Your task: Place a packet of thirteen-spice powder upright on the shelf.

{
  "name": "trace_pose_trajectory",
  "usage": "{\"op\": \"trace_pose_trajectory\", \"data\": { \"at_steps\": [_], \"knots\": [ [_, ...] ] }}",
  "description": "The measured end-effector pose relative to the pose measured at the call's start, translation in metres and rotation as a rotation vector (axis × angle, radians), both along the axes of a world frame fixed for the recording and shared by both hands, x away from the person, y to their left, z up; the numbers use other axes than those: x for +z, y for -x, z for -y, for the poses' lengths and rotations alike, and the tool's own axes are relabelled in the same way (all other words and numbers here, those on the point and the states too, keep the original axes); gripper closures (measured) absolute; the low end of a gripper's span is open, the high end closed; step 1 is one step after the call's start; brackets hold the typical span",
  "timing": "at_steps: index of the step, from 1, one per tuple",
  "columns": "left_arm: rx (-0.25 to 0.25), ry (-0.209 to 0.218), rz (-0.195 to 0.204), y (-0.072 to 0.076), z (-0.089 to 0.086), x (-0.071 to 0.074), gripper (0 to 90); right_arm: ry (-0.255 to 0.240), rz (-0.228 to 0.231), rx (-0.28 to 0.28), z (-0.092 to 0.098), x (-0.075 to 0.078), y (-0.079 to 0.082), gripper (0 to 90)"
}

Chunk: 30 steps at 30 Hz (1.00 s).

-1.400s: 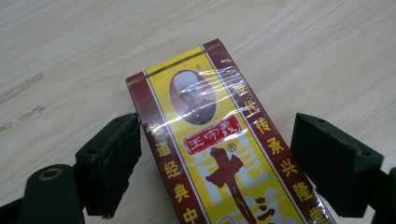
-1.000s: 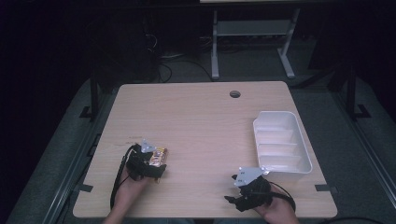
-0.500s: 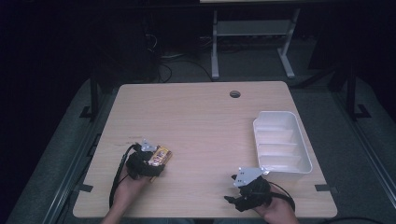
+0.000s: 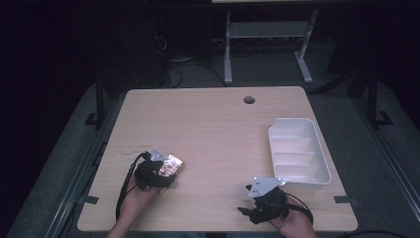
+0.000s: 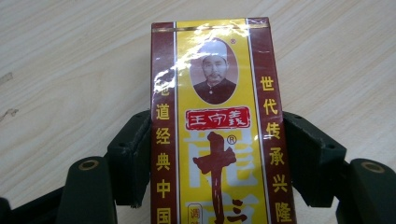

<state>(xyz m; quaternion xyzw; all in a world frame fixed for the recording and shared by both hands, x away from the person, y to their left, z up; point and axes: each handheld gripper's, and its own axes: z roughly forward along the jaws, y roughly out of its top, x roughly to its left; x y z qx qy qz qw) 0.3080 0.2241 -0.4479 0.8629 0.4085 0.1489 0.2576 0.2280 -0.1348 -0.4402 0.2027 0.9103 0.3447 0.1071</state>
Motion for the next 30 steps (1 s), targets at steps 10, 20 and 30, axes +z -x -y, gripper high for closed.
{"op": "trace_pose_trajectory", "data": {
  "at_steps": [10, 20, 30],
  "knots": [
    [-0.069, 0.036, 0.087, 0.015, 0.014, 0.014, 32.1, -0.030, -0.004, -0.021, -0.001, 0.003, -0.001, 29.2],
    [-0.195, 0.061, 0.185, 0.037, 0.039, 0.025, 32.2, -0.083, -0.009, -0.053, -0.003, 0.007, -0.002, 29.1],
    [-0.308, 0.057, 0.216, 0.054, 0.065, 0.025, 32.2, -0.142, -0.024, -0.079, -0.004, 0.011, -0.005, 29.5]
  ]
}}
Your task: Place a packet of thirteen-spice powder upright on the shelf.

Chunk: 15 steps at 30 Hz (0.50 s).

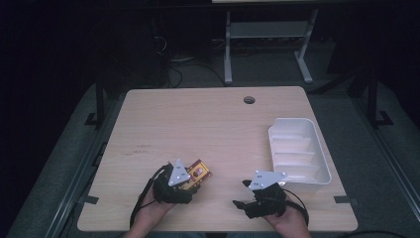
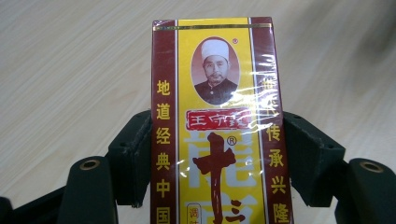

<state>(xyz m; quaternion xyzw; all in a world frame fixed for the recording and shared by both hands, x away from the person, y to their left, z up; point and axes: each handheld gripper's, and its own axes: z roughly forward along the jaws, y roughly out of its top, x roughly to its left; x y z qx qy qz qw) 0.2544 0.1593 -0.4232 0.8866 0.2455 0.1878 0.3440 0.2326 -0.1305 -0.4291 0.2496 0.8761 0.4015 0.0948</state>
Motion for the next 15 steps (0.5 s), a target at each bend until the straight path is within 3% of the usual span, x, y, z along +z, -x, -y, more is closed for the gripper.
{"op": "trace_pose_trajectory", "data": {
  "at_steps": [15],
  "knots": [
    [-0.126, -0.023, 0.034, 0.017, 0.028, -0.005, 32.2, -0.084, -0.041, -0.030, -0.006, 0.005, -0.005, 32.7]
  ]
}}
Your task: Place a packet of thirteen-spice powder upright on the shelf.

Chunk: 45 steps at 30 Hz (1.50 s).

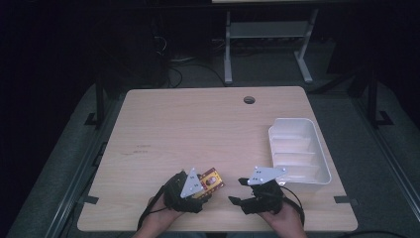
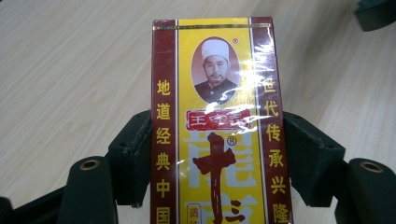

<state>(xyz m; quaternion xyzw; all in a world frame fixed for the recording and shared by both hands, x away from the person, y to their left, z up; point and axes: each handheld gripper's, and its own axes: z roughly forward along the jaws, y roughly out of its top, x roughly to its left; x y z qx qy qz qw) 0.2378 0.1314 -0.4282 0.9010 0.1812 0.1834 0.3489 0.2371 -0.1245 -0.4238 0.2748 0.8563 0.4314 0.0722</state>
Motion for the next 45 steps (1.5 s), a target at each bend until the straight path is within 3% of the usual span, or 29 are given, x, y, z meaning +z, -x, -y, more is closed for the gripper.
{"op": "trace_pose_trajectory", "data": {
  "at_steps": [7, 21, 34, 45],
  "knots": [
    [-0.049, -0.024, 0.023, 0.007, 0.010, -0.002, 32.2, -0.012, -0.009, -0.003, -0.002, 0.000, -0.001, 33.5],
    [-0.121, -0.020, 0.068, 0.019, 0.022, 0.000, 32.2, -0.077, -0.088, -0.018, -0.007, -0.001, -0.005, 31.1],
    [-0.141, -0.008, 0.106, 0.025, 0.026, 0.002, 32.2, -0.161, -0.200, -0.031, -0.007, -0.006, -0.009, 32.6],
    [-0.140, 0.004, 0.094, 0.024, 0.025, 0.002, 32.2, -0.211, -0.232, -0.018, -0.005, -0.006, -0.009, 44.5]
  ]
}}
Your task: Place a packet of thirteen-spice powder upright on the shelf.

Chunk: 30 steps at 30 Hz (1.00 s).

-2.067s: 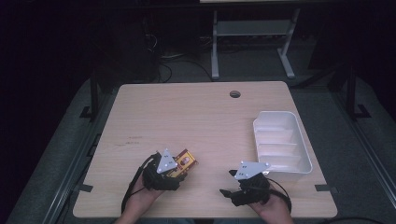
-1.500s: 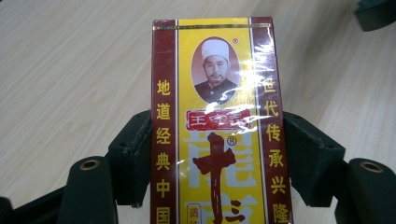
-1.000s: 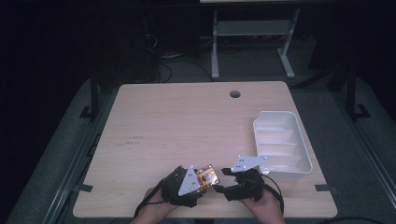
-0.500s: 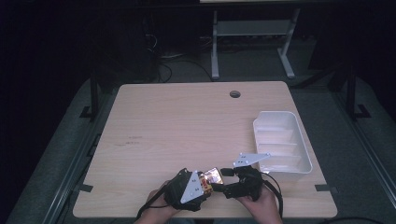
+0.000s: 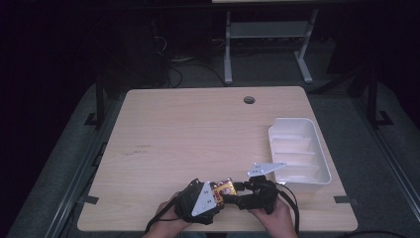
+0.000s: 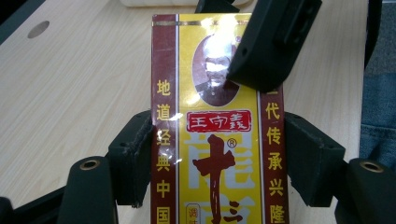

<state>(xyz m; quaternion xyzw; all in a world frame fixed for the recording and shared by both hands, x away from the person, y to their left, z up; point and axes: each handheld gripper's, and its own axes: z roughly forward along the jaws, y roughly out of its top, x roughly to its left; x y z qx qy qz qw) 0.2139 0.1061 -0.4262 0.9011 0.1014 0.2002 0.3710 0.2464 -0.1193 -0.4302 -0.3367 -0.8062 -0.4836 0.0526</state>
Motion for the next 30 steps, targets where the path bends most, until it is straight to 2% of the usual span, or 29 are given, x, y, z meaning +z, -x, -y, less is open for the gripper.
{"op": "trace_pose_trajectory", "data": {
  "at_steps": [12, 16, 24, 30],
  "knots": [
    [0.000, -0.007, 0.017, 0.001, 0.000, 0.000, 32.2, -0.068, -0.011, -0.010, 0.005, 0.006, 0.002, 56.2],
    [-0.003, -0.030, 0.040, 0.002, 0.001, -0.001, 32.2, -0.056, -0.013, -0.007, 0.004, 0.006, 0.003, 57.7],
    [-0.002, -0.029, 0.087, 0.005, 0.002, 0.000, 32.1, -0.051, 0.017, -0.012, 0.004, 0.011, 0.006, 60.1],
    [-0.001, -0.029, 0.089, 0.005, 0.002, 0.000, 29.3, -0.067, 0.027, -0.001, 0.003, 0.014, 0.008, 64.5]
  ]
}}
